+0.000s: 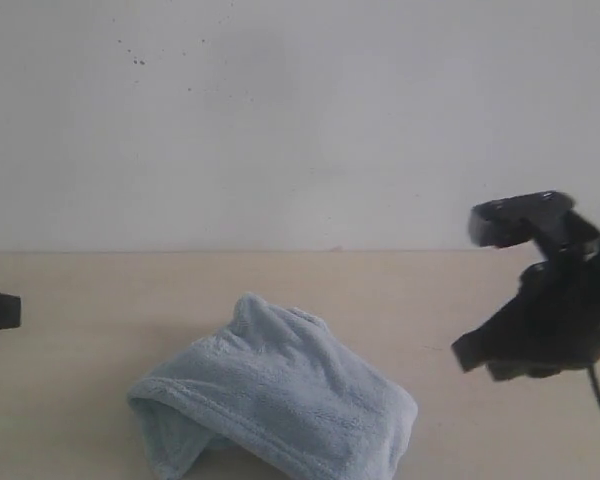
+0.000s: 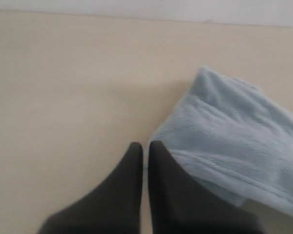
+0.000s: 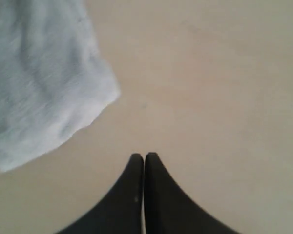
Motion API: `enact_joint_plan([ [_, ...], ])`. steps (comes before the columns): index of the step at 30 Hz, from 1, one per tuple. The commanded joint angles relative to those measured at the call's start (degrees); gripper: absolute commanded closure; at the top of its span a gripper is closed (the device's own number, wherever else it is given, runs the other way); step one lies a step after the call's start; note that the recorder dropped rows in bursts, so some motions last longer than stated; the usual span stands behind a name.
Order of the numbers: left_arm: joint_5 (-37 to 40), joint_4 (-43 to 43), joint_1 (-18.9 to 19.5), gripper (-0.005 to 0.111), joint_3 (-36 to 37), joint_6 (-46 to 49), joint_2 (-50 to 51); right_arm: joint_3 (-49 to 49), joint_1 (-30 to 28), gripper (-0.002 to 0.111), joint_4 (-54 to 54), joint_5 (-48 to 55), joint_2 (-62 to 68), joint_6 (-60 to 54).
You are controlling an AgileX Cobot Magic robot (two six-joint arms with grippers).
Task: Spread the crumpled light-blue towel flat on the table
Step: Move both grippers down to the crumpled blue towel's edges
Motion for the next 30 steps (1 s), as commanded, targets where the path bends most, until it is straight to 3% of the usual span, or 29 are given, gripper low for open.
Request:
enact_joint_plan([
  [1, 20.4, 0.3, 0.2, 0.103, 3.1, -4.4, -0.1, -5.5, 10.3, 0.108, -1.4, 10.4, 3.8, -3.9],
  [5, 41.2, -0.1, 0.2, 0.103, 4.7, 3.6, -0.1, -5.9, 19.0, 0.108, -11.5, 5.8, 4.8, -3.9],
  [7, 44.7, -2.6, 0.2, 0.103, 4.9, 12.9, 0.7, -5.9, 22.2, 0.108, -15.9, 1.4, 5.5, -3.8],
  [9, 37.2, -2.9, 0.1, 0.103, 4.9, 22.9, 1.7, -5.9, 24.0, 0.108, -18.0, -2.8, 6.3, -3.8],
  [13, 2.1, 0.3, -2.5, 0.103, 5.0, 46.3, 2.1, -5.9, 24.8, 0.108, -18.0, -3.4, 7.7, -1.8],
  [15, -7.7, 0.3, -4.8, 0.103, 5.1, 50.0, 2.1, -5.9, 24.8, 0.108, -18.0, -2.1, 8.6, 2.2],
  [17, -8.5, 0.3, -7.4, 0.103, 5.1, 46.8, 2.1, -5.9, 25.1, 0.106, -17.1, -1.2, 9.7, 2.8],
  [19, -3.6, -3.6, -9.4, 0.103, 5.1, 38.3, 2.1, -5.9, 26.2, 0.098, -16.0, -0.5, 11.1, 2.5],
  [22, 3.3, -6.5, -11.4, 0.101, 5.4, 26.2, 2.1, -5.9, 28.8, 0.073, -16.0, -0.6, 13.5, 2.0],
  [25, -3.3, -3.3, -11.4, 0.087, 5.4, 23.2, 2.2, -5.9, 30.9, 0.046, -18.5, -2.7, 15.4, 2.0],
  [27, -5.5, -3.3, -11.8, 0.073, 5.4, 21.2, 2.7, -5.9, 31.5, 0.042, -19.6, -5.2, 16.2, 2.0],
  [30, -2.4, -2.9, -13.4, 0.055, 5.4, 16.2, 4.5, -5.9, 31.5, 0.042, -19.6, -8.3, 17.4, 2.1],
])
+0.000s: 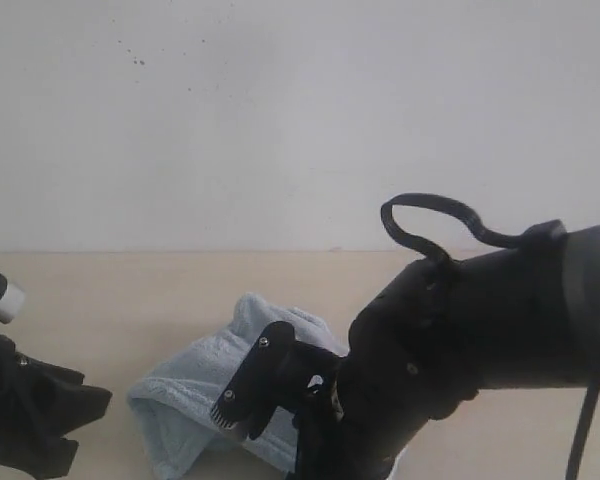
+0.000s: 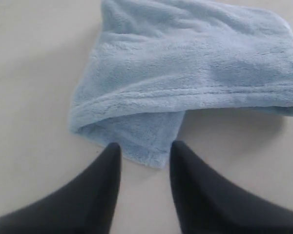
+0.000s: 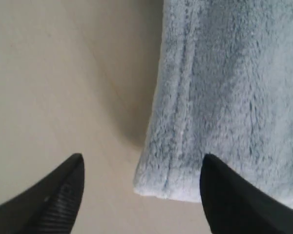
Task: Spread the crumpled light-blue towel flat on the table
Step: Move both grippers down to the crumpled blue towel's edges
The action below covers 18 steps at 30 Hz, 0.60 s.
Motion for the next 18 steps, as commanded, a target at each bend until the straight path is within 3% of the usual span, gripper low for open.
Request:
enact_joint_plan([
  [1, 2.7, 0.8, -2.4, 0.054, 0.2, -8.0, 3.1, -0.4, 0.2, 0.042, -1.4, -4.3, 1.5, 0.1],
  [4, 1.6, 0.4, -4.8, 0.057, 0.0, -10.3, 7.2, -0.4, 0.2, 0.042, -1.6, -4.7, 2.6, 0.1],
  [7, -5.9, 1.2, -7.5, 0.063, -2.4, -8.1, 11.0, -0.4, 0.2, 0.042, -3.2, -4.6, 3.7, -0.4],
  [10, -13.0, 3.9, -9.1, 0.081, -6.5, -4.2, 11.9, -0.4, 0.2, 0.042, -7.8, -4.2, 5.5, -1.5],
  [12, -14.6, 3.9, -9.1, 0.099, -8.1, -4.2, 11.8, -0.4, 0.2, 0.043, -10.8, -4.2, 6.6, -0.3],
  [18, -11.3, 3.9, -9.0, 0.103, -8.7, -4.4, 11.9, -0.5, 0.2, 0.069, -17.9, -4.2, 7.5, 9.0],
])
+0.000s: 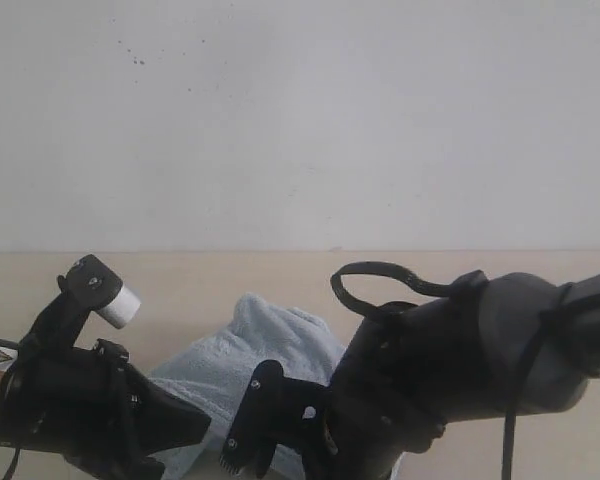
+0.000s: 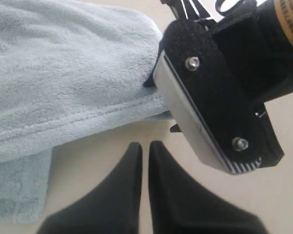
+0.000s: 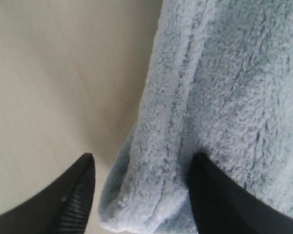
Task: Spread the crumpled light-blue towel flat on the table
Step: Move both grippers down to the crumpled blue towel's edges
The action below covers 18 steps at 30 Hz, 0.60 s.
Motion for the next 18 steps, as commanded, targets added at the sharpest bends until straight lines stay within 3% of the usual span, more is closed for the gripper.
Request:
enact_joint_plan([
  [1, 1.5, 0.4, -0.2, 0.103, -0.3, 0.3, 0.3, -0.3, 0.1, 0.075, -6.9, 0.0, 0.1, 9.4],
  [5, 0.9, 0.0, -0.2, 0.103, -0.3, 0.3, 0.3, -1.7, 0.0, 0.096, -15.5, 3.8, 0.1, 23.6],
  [7, 1.1, 0.0, -0.2, 0.103, -0.3, 0.3, 0.3, -2.6, 0.0, 0.108, -17.9, 7.0, 0.1, 25.2],
  [18, 9.5, 0.4, -0.2, 0.103, -0.3, 0.3, 0.3, -8.0, 0.0, 0.108, -23.4, 17.4, -2.1, 26.3],
])
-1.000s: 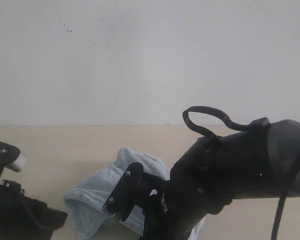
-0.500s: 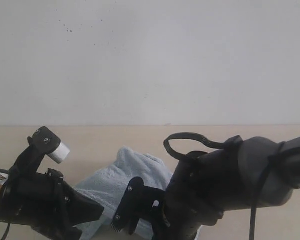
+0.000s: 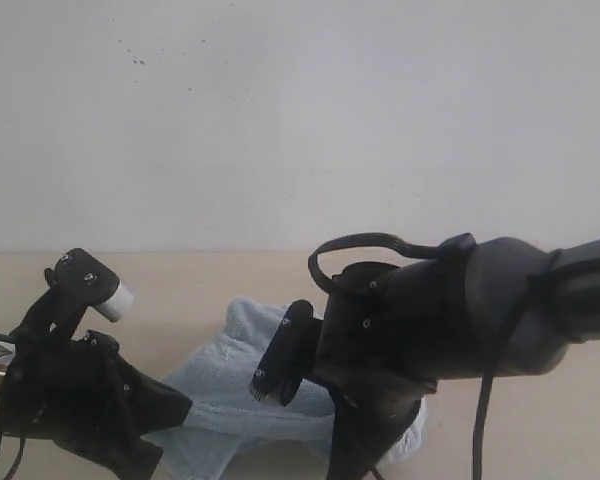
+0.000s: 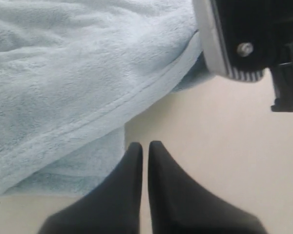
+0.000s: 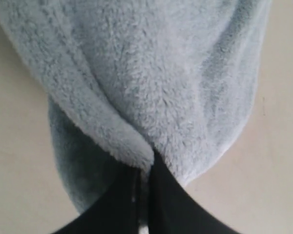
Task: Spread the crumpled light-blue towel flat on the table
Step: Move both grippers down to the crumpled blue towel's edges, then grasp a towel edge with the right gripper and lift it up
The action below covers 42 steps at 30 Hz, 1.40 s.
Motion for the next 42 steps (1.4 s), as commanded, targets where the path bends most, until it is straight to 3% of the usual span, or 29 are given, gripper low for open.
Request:
enact_joint_plan([
  [1, 2.6, 0.1, -0.2, 0.103, -0.2, 0.1, 0.2, -2.5, 0.0, 0.108, -1.6, 2.3, -2.9, 1.5],
  [11, 3.1, 0.1, -0.2, 0.103, -0.2, 0.4, 5.3, -4.1, 0.0, 0.108, -2.4, -3.2, -14.3, 6.1],
  [21, 4.6, 0.1, -0.2, 0.102, -1.8, 5.4, 6.4, -4.1, -0.1, 0.108, -10.4, 0.4, -23.7, 11.2],
  [25, 4.6, 0.1, -0.2, 0.085, -1.6, 5.4, 6.4, -4.1, -0.1, 0.108, -10.5, 0.8, -26.2, 11.3],
  [28, 3.8, 0.1, -0.2, 0.058, -1.6, 5.4, 6.4, -4.1, -0.1, 0.108, -10.5, 0.8, -26.6, 11.3],
  [29, 1.6, -1.9, -0.2, 0.042, -1.6, 5.4, 6.7, -4.1, -0.1, 0.108, -10.5, 0.8, -26.5, 11.4],
  [31, -2.9, -7.3, -0.2, 0.033, -1.6, 5.4, 7.5, -4.1, -0.1, 0.108, -10.5, 0.6, -26.5, 11.4],
  [36, -15.0, -11.0, -0.8, 0.032, -1.6, 5.4, 12.1, -4.1, -0.1, 0.108, -10.5, 0.2, -26.5, 12.0],
  [42, -8.4, -13.6, -5.6, 0.032, -2.7, 8.4, 15.2, -2.2, -3.1, 0.108, -10.5, -7.3, -26.5, 13.5],
])
